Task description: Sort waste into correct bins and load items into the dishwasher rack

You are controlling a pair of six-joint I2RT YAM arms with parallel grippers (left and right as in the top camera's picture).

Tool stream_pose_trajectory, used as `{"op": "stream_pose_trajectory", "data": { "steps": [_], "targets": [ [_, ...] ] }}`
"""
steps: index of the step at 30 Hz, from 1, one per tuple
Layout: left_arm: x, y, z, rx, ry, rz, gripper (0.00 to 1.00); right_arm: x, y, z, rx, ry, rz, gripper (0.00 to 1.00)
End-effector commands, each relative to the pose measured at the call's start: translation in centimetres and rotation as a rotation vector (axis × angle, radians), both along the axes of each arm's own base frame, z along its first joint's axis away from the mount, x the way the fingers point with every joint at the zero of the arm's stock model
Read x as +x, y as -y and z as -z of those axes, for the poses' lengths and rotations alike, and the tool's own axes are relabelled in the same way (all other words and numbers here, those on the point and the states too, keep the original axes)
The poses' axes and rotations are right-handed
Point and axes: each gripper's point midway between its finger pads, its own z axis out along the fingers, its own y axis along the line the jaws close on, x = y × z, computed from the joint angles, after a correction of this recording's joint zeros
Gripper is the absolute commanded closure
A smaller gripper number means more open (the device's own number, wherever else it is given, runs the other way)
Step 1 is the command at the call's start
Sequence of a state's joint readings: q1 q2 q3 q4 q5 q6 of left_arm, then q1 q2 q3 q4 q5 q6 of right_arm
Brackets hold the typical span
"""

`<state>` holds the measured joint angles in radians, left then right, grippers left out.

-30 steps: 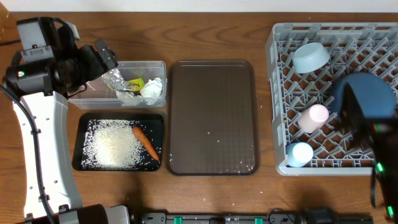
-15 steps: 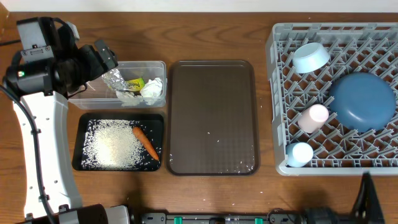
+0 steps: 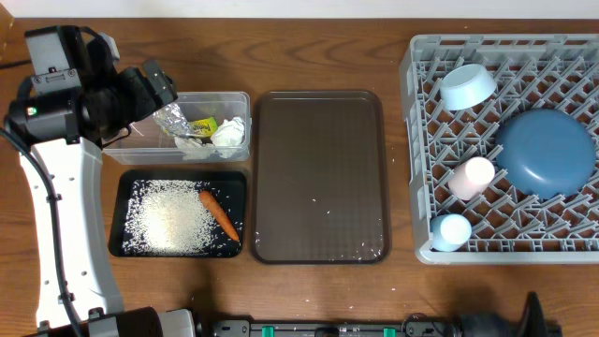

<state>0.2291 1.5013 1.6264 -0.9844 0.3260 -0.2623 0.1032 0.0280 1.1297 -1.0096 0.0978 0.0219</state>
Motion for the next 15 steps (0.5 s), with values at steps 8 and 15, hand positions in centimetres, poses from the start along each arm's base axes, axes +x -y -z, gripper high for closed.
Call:
{"op": "stream_pose_trajectory", "data": {
  "steps": [8,15],
  "targets": [
    [-0.1,-0.2,-0.8,0.009,0.020,-0.008,0.01,6.9,-1.9,2.2,0.082,0.050,-0.081,0.01],
    [-0.1,-0.2,-0.8,0.009,0.020,-0.008,0.01,11.7,-2.7,2.9,0.130,0.207,-0.111,0.01]
  ]
}}
